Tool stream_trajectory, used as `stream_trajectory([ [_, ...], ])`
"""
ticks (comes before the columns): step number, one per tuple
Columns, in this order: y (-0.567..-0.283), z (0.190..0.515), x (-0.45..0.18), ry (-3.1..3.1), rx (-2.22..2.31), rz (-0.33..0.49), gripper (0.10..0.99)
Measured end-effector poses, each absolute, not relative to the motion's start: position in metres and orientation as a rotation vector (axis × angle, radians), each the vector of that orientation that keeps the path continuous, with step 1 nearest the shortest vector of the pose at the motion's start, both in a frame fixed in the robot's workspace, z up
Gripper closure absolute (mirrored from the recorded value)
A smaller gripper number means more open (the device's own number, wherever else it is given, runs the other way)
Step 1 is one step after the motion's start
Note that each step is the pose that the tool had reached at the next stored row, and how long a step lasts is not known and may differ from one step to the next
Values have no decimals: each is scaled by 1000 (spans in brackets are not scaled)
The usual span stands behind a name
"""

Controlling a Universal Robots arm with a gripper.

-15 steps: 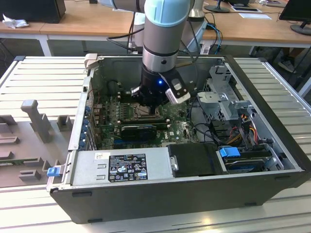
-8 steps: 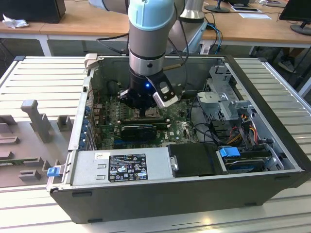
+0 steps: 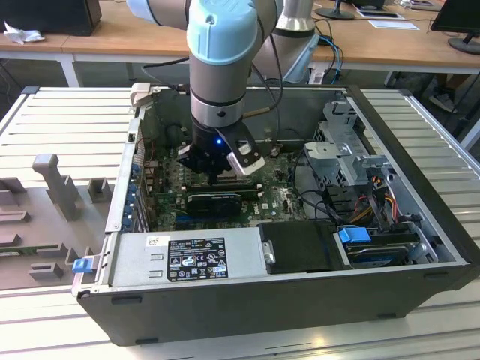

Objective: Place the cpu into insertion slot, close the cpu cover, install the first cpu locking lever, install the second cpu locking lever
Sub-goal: 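Install the second cpu locking lever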

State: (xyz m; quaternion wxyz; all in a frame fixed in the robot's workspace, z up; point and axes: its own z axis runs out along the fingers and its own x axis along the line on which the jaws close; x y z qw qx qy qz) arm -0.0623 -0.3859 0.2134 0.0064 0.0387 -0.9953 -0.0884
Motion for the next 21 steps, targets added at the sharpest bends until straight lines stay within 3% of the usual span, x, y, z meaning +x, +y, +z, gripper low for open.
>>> stream_trajectory([
  [8,-404,212,-70,-3101,127,-419,980],
  [21,-404,201,-74,-3093,137,-482,980],
])
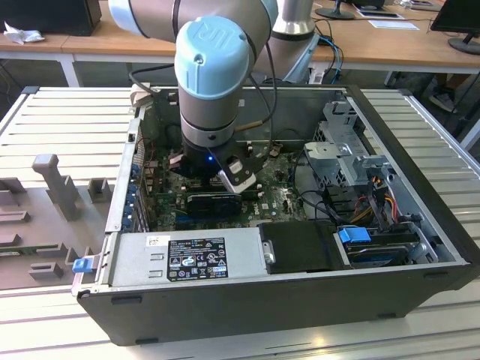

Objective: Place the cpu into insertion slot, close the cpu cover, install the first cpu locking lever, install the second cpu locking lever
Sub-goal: 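Install the second cpu locking lever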

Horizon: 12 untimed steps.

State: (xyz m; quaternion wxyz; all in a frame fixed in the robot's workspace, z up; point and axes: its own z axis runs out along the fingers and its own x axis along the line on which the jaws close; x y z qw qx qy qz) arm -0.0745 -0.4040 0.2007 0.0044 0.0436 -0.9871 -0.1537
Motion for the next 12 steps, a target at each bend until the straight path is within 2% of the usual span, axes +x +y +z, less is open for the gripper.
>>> stream_trajectory([
  [12,-403,193,-75,-3089,143,-505,980],
])
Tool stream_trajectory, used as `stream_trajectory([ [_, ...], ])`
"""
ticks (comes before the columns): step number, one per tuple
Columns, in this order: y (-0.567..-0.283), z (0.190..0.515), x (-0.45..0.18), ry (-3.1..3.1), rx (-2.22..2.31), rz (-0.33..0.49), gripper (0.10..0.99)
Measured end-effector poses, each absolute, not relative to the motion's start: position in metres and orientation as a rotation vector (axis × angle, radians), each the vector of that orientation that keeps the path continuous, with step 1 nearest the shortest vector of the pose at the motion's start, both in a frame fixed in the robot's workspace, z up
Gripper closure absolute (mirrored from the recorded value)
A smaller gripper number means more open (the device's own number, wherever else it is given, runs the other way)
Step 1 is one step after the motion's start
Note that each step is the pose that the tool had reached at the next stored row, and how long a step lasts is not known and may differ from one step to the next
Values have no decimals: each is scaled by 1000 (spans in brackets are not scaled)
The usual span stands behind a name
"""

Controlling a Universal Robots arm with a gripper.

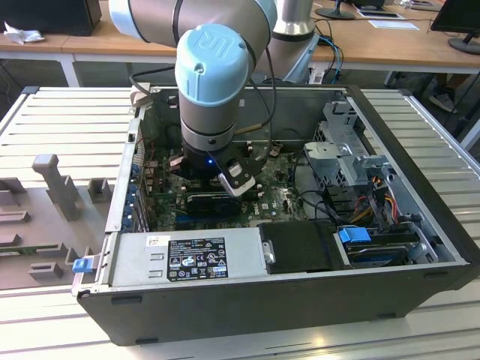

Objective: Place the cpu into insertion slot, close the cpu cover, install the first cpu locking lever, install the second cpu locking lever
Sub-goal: 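Install the second cpu locking lever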

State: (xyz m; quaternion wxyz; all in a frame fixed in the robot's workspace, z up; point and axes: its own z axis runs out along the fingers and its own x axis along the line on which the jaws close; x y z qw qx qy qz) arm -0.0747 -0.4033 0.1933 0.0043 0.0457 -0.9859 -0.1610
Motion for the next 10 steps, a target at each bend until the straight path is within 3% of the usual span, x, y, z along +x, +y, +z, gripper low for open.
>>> stream_trajectory([
  [10,-403,220,-76,-3088,145,-510,980],
])
